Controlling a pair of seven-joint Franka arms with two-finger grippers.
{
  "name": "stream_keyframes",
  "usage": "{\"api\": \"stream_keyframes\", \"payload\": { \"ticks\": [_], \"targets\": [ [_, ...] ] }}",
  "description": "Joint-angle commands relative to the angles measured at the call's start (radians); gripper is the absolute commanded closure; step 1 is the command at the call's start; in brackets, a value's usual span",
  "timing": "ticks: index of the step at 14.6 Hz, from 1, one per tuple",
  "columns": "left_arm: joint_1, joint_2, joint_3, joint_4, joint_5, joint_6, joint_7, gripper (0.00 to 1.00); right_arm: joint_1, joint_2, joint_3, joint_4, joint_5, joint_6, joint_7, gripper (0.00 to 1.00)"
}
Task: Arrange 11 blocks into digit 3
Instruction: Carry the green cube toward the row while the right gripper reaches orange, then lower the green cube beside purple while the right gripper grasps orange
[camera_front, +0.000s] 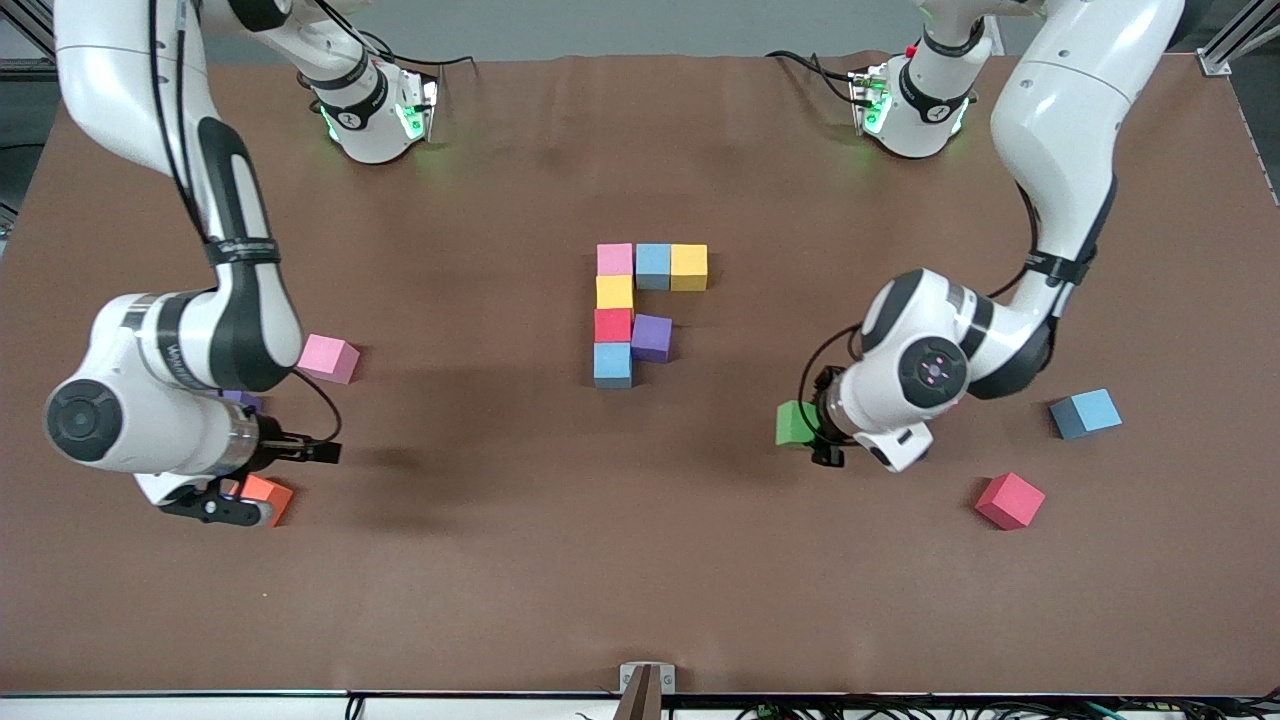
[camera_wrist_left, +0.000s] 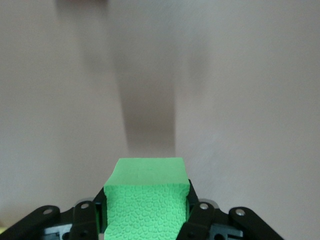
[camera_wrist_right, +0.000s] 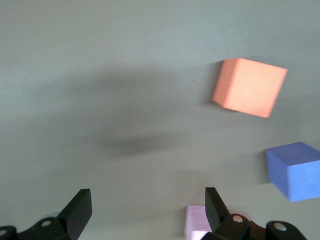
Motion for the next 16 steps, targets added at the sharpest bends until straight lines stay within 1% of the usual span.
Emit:
{"api": "stream_keyframes", "payload": {
  "ticks": [1, 3, 5, 7, 8, 9, 11, 14, 16],
  "targets": [
    [-0.001, -0.130, -0.031, -0.215, 0.001, 0.126, -0.130, 0.98, -0.042, -0.019, 0.021, -0.052, -0.012, 0.071, -0.060, 0.00],
    [-0.032, -0.162, -0.034, -0.295, 0.040, 0.185, -0.220, 0.98, -0.048, -0.012, 0.019, -0.066, -0.019, 0.146, -0.065, 0.00],
    [-0.058, -0.176, -0.034, -0.364, 0.051, 0.267, -0.323, 0.98, -0.062, -0.008, 0.019, -0.090, -0.051, 0.236, -0.065, 0.00],
    [-0.092, -0.182, -0.034, -0.409, 0.064, 0.320, -0.390, 0.98, -0.065, -0.003, 0.019, -0.115, -0.095, 0.264, -0.065, 0.00],
    [-0.110, -0.179, -0.034, -0.410, 0.064, 0.323, -0.409, 0.98, -0.069, 0.013, 0.019, -0.113, -0.118, 0.286, -0.067, 0.00],
    [-0.135, -0.171, -0.034, -0.410, 0.064, 0.326, -0.421, 0.98, -0.074, 0.027, 0.019, -0.115, -0.133, 0.340, -0.065, 0.00],
    [-0.187, -0.157, -0.028, -0.410, 0.072, 0.349, -0.485, 0.98, -0.103, 0.059, 0.021, -0.115, -0.128, 0.404, -0.053, 0.00],
    [-0.204, -0.147, -0.028, -0.410, 0.129, 0.348, -0.558, 0.98, -0.140, 0.110, 0.022, -0.112, -0.115, 0.514, -0.050, 0.00],
    [-0.233, -0.130, -0.024, -0.406, 0.184, 0.345, -0.618, 0.98, -0.158, 0.124, 0.022, -0.110, -0.098, 0.533, -0.050, 0.00]
  ]
}}
